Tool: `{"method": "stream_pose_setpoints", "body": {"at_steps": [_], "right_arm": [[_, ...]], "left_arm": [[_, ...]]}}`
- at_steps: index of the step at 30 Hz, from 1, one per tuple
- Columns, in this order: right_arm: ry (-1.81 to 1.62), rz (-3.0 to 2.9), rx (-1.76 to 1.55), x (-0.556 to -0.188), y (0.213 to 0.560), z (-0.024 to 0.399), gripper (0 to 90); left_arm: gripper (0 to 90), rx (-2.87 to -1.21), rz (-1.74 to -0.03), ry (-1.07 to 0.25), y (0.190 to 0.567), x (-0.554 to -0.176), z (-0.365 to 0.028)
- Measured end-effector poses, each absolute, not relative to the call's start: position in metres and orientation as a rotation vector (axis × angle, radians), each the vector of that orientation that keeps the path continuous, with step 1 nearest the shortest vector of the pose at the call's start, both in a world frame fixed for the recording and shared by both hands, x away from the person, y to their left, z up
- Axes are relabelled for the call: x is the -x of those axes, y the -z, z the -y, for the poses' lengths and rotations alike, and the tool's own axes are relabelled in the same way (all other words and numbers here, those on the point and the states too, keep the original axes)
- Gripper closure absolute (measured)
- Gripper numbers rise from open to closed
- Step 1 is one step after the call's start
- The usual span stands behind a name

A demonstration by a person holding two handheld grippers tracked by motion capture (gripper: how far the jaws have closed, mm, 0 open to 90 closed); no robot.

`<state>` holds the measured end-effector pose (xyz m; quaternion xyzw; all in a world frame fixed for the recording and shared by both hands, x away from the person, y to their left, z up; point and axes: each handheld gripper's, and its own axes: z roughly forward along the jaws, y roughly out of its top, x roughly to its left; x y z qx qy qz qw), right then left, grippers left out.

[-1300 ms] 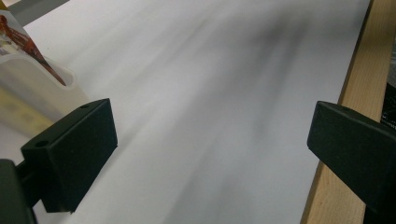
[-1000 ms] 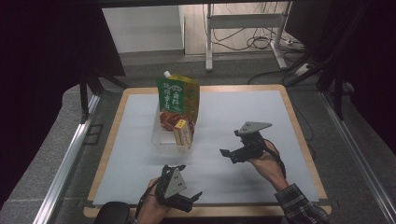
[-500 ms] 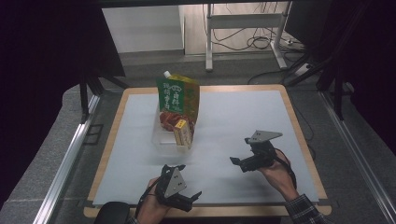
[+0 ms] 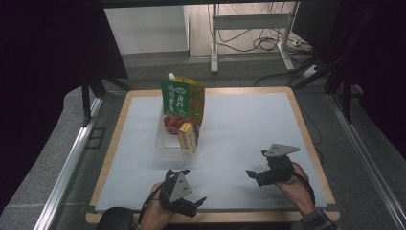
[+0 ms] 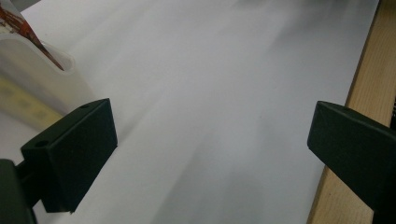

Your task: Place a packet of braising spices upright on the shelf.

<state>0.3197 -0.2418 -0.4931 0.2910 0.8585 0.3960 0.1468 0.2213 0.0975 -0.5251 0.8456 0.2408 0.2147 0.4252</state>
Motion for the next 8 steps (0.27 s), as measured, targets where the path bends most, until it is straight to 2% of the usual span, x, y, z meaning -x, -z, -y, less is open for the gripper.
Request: {"method": "stream_pose_setpoints", "body": {"at_steps": [8], "right_arm": [[-1.081, -2.496, -0.877, -0.319, 0.505, 0.255, 0.4]], "left_arm": [[1.2, -2.117, -0.603, -0.539, 0.525, -0.222, -0.097]]}}
